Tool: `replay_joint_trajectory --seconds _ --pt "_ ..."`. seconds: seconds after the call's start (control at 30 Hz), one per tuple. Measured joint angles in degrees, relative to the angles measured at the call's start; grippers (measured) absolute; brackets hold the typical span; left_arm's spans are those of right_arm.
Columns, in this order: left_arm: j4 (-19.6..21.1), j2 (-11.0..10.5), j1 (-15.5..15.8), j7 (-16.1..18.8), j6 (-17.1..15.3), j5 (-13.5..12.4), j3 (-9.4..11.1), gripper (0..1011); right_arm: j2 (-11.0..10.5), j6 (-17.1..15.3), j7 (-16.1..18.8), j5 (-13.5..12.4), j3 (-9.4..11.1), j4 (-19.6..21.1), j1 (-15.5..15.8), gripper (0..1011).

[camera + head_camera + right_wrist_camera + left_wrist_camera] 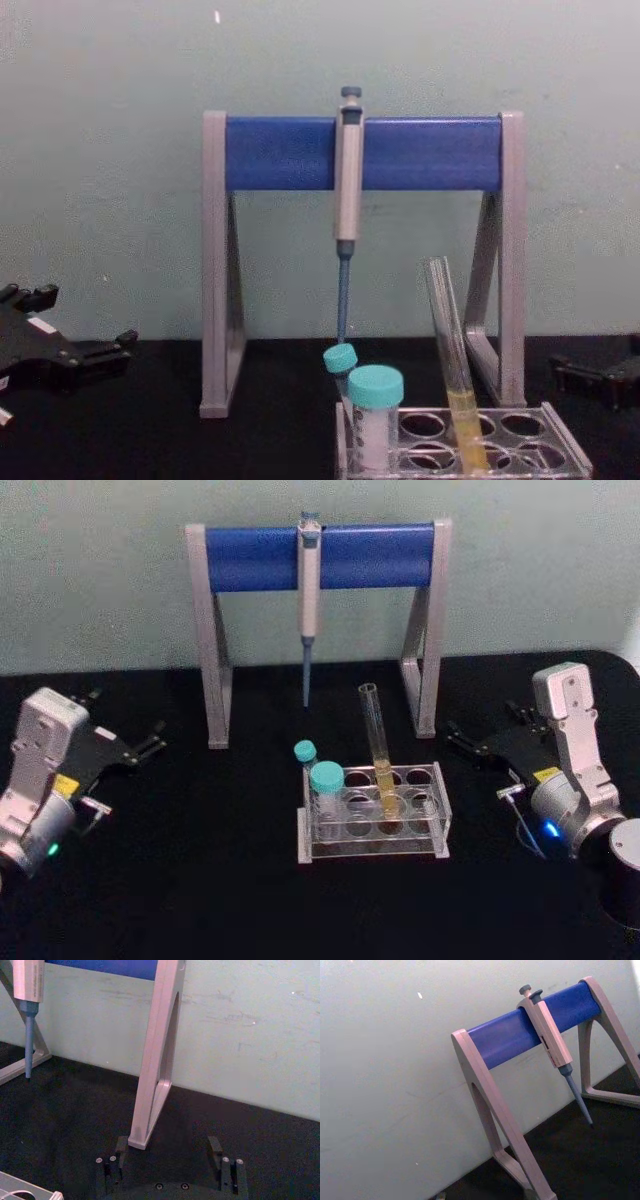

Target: Pick up the test tube from the test tube rack, shake it, then place it back into the test tube rack.

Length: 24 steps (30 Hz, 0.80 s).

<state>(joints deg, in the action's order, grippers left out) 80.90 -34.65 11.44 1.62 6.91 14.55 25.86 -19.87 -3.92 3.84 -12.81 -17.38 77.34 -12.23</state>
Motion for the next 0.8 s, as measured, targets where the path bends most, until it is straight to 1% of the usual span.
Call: replay_joint_trajectory --seconds 0.8 --pt "0.0 0.0 0.0 0.0 0.0 0.0 0.0 1001 -0.16 0.12 0.0 0.0 -0.2 0.2 -0.09 1000"
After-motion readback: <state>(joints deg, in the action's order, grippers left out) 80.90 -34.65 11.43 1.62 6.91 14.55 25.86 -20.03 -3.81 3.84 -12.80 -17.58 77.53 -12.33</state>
